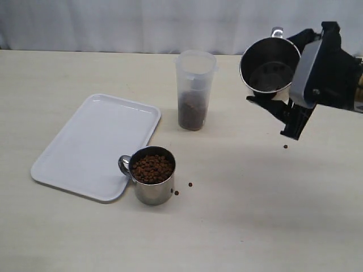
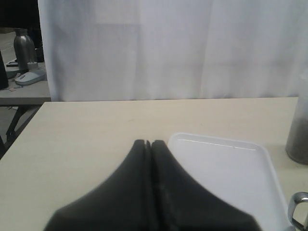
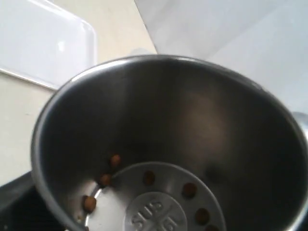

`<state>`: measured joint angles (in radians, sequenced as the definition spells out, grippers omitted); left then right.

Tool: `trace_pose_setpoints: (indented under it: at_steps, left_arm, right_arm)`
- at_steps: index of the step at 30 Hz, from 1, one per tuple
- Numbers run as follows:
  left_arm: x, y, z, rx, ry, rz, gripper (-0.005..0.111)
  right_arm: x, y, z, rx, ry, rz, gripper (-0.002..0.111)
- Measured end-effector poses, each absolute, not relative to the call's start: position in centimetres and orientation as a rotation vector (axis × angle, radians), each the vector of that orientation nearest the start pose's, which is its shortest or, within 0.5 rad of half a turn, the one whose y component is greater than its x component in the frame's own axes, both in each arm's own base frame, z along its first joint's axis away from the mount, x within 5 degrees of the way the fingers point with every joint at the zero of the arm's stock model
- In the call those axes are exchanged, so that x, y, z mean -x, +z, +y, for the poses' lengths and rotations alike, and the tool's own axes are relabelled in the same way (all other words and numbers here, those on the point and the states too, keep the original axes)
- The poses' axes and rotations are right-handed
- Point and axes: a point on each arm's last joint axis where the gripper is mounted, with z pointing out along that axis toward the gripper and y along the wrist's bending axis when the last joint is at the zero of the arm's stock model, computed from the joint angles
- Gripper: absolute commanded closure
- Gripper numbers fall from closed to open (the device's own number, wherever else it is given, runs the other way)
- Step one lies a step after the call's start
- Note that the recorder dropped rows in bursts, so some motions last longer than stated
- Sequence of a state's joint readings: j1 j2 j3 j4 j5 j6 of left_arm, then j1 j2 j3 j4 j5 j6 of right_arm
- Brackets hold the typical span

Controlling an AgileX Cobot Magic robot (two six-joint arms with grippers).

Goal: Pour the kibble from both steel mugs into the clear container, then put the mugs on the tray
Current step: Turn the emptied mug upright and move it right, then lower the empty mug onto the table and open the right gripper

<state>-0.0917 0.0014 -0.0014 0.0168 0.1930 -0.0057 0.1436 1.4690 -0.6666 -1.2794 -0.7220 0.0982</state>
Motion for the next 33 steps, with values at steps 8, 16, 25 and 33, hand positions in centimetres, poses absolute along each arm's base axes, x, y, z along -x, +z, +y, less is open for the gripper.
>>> trace_pose_setpoints:
  at_steps: [8,16,25,33]
  left_arm:
    - [-5.6,19.6,-0.5,-0.083,-0.058,1.675,0.107]
    - [-5.6,19.6,-0.5,-0.083,-0.058,1.675,0.107]
    - [-5.6,19.6,-0.5,-0.083,-0.058,1.675,0.107]
    - [-5.6,19.6,-0.5,-0.083,-0.058,1.675,0.107]
  right_arm:
    - [-28.0,16.3,8.2,1.401,0.406,1.400,0.104]
    - [-29.3,9.6,7.9,1.364,0.615,1.527,0.104]
    - [-30.6,5.7,8.1,1.305,0.716,1.577,0.104]
    - [-31.3,4.3,8.0,1.175,0.734,1.619,0.104]
